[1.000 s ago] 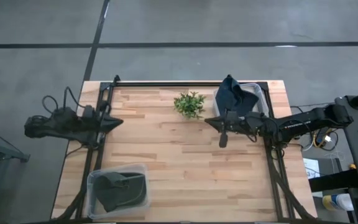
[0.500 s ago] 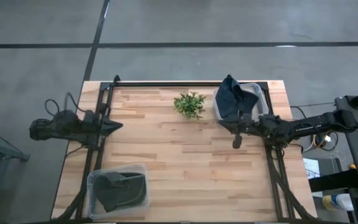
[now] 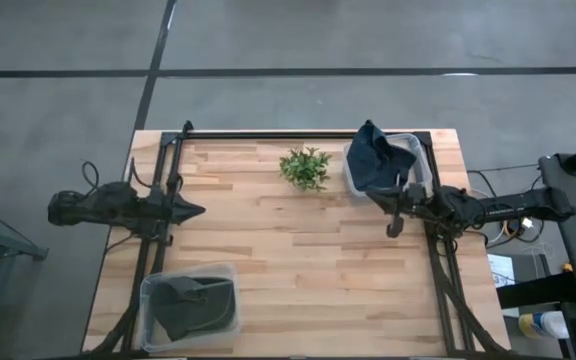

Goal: Pick & Place hat
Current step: Return to Home Position

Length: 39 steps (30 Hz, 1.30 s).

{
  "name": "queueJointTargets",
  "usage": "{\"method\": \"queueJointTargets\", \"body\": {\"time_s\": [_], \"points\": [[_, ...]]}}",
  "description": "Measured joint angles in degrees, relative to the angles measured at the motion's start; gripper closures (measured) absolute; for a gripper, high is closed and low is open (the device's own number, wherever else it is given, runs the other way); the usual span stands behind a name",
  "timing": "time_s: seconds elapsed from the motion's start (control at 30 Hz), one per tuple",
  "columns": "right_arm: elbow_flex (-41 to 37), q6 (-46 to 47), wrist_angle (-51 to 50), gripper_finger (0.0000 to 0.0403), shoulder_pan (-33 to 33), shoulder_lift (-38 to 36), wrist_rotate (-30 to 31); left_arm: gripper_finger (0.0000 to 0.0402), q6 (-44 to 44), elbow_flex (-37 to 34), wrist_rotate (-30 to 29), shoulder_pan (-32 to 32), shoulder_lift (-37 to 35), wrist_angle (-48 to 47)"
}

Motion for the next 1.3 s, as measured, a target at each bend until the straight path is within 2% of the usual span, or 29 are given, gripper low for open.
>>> {"method": "queueJointTargets", "body": {"time_s": [0.37, 0.67, 0.93, 1.13, 1.3], "points": [[-4.4, -0.6, -2.8, 0.0394, 0.0, -4.1, 0.2, 0.0401, -1.8, -7.7, 1.0, 0.0, 0.0, 6.8], [-4.4, -1.8, -9.1, 0.0394, 0.0, -4.0, 0.1, 0.0401, -2.5, -16.5, 2.3, 0.0, -0.1, 20.1], [-4.3, -2.3, -9.5, 0.0394, 0.0, -4.0, 0.2, 0.0401, -0.4, -17.0, 2.2, 0.0, 0.0, 18.7], [-4.3, -2.3, -9.6, 0.0394, 0.0, -4.0, 0.2, 0.0401, -5.2, -17.0, 2.1, 0.0, 0.0, 18.5], [-4.3, -2.3, -9.6, 0.0394, 0.0, -4.0, 0.2, 0.0401, -5.9, -17.0, 2.1, 0.0, 0.0, 18.3]]}}
